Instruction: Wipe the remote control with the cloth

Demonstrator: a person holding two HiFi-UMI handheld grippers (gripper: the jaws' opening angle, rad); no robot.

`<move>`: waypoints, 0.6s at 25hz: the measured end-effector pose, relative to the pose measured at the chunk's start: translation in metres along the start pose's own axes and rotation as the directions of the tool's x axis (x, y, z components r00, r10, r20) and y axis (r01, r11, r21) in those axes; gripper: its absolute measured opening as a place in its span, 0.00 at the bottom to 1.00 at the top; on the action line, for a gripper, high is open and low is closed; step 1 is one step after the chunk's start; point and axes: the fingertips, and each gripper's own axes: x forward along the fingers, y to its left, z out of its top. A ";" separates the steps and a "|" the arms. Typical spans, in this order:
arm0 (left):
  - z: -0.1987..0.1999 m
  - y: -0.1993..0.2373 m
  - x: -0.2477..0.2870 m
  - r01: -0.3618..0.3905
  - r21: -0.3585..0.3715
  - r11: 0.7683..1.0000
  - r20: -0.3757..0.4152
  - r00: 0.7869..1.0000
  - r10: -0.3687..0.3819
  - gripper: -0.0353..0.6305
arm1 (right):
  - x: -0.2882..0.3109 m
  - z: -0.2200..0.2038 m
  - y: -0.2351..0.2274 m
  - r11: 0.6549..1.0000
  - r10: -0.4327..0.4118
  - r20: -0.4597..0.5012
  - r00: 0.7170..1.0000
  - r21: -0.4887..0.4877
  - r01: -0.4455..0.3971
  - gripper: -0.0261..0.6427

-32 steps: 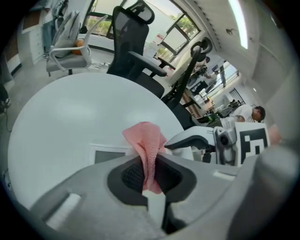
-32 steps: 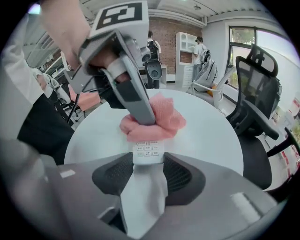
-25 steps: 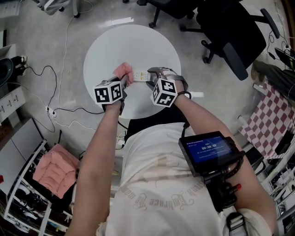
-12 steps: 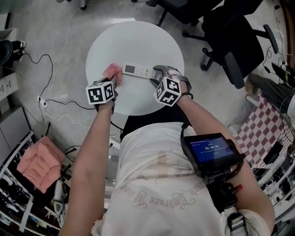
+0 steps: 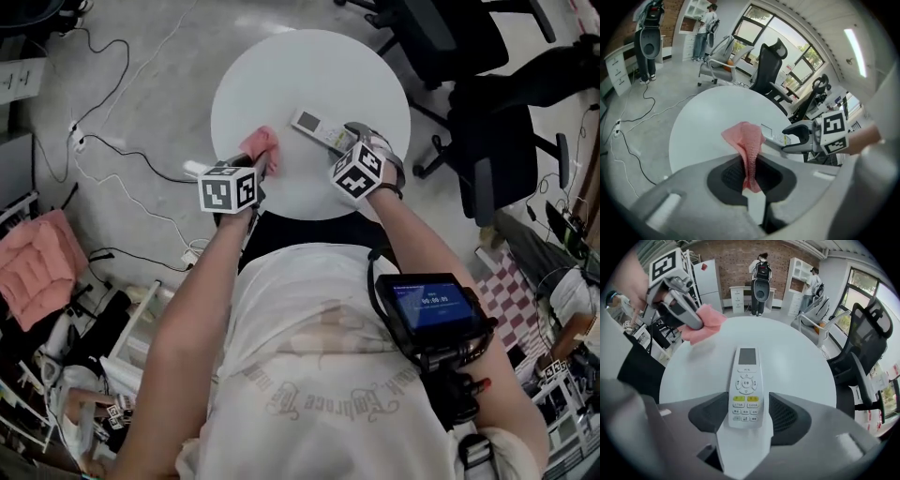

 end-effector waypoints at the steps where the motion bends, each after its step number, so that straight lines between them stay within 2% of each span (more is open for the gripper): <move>1: -0.004 0.005 -0.007 0.004 -0.019 1.000 0.010 1.000 -0.004 0.09 | 0.002 0.003 0.002 1.000 0.007 -0.019 1.000 -0.004 -0.007 0.46; 6: -0.019 0.024 -0.035 0.009 -0.076 0.997 0.057 0.998 -0.004 0.09 | 0.010 0.015 0.012 0.999 0.020 -0.104 0.994 -0.028 -0.023 0.43; 9: -0.027 0.025 -0.042 0.011 -0.094 0.996 0.069 0.998 -0.005 0.09 | 0.009 0.020 0.012 0.999 0.030 -0.106 0.994 0.026 -0.027 0.42; 12: -0.031 0.019 -0.044 0.032 -0.091 0.995 0.075 0.997 -0.026 0.09 | 0.005 0.022 0.011 0.985 0.075 -0.046 0.996 0.157 -0.067 0.42; 15: -0.033 0.009 -0.044 0.069 -0.077 0.995 0.077 0.995 -0.063 0.09 | 0.000 0.016 0.015 0.923 0.142 0.023 0.990 0.357 -0.141 0.42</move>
